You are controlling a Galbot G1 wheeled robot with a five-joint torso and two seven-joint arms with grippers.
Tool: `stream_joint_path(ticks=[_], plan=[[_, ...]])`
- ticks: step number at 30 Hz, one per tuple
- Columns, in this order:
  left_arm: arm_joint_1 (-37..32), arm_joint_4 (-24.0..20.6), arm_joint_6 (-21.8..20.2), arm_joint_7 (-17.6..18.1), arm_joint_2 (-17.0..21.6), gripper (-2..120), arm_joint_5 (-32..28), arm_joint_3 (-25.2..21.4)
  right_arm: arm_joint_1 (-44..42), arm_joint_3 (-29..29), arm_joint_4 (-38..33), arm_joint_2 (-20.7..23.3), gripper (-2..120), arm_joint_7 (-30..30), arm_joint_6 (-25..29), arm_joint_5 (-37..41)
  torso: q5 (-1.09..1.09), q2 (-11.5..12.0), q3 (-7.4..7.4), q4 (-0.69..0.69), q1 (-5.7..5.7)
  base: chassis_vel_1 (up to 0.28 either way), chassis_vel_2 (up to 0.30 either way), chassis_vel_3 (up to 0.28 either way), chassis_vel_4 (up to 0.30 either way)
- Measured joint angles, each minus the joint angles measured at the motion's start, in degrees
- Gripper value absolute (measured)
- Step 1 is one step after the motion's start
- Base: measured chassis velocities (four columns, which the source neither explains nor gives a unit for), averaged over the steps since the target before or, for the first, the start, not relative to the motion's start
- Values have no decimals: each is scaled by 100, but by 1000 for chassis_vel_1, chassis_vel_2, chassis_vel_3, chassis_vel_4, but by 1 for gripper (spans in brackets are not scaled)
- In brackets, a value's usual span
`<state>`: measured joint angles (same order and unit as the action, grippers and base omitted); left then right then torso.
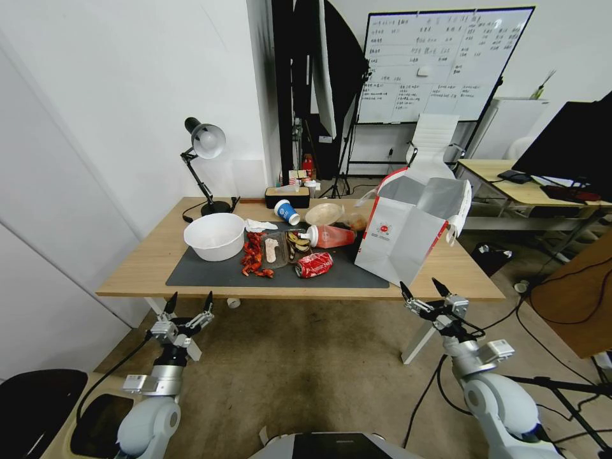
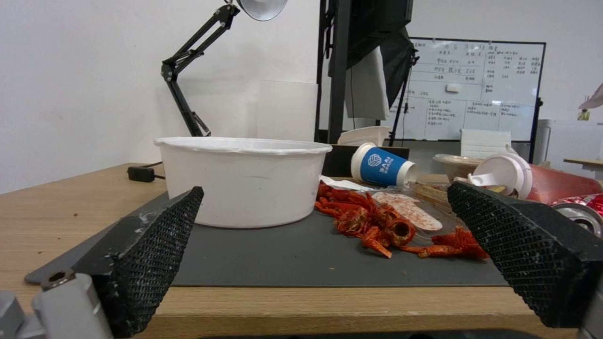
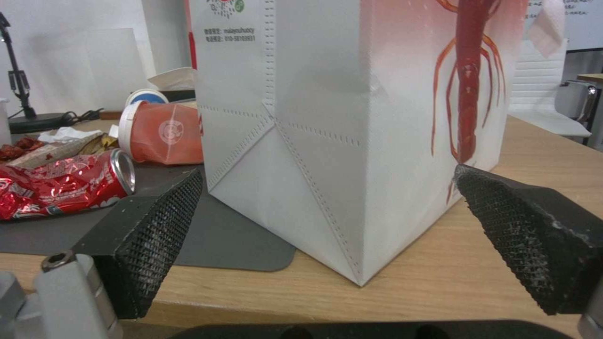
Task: Pick up the food delivery bag from the floor and place it on the table.
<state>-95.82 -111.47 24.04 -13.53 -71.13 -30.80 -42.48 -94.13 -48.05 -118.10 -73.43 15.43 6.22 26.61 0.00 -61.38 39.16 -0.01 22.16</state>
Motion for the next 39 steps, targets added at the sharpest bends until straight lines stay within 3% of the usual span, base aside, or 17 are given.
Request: stream_joint_path(ticks=[10,12,19,39], plan=[[13,-34,5,67,-11,100,-68,8,8,-48,-18,-58,100,-1,21,38,-1,0,0,0,0,0,0,0,0],[17,-34,6,275,-29,100,100,4,8,-104,16,-67,100,-21,30,42,0,0,0,0,0,0,0,0,0],[36,-33,-4,487,-45,100,513,-66,-4,-167,77,-88,100,-19,69,43,-1,0,0,1,0,0,0,0,0],[27,-45,-27,509,-59,100,538,-71,11,-161,70,-115,100,33,73,43,0,0,0,0,0,0,0,0,0]])
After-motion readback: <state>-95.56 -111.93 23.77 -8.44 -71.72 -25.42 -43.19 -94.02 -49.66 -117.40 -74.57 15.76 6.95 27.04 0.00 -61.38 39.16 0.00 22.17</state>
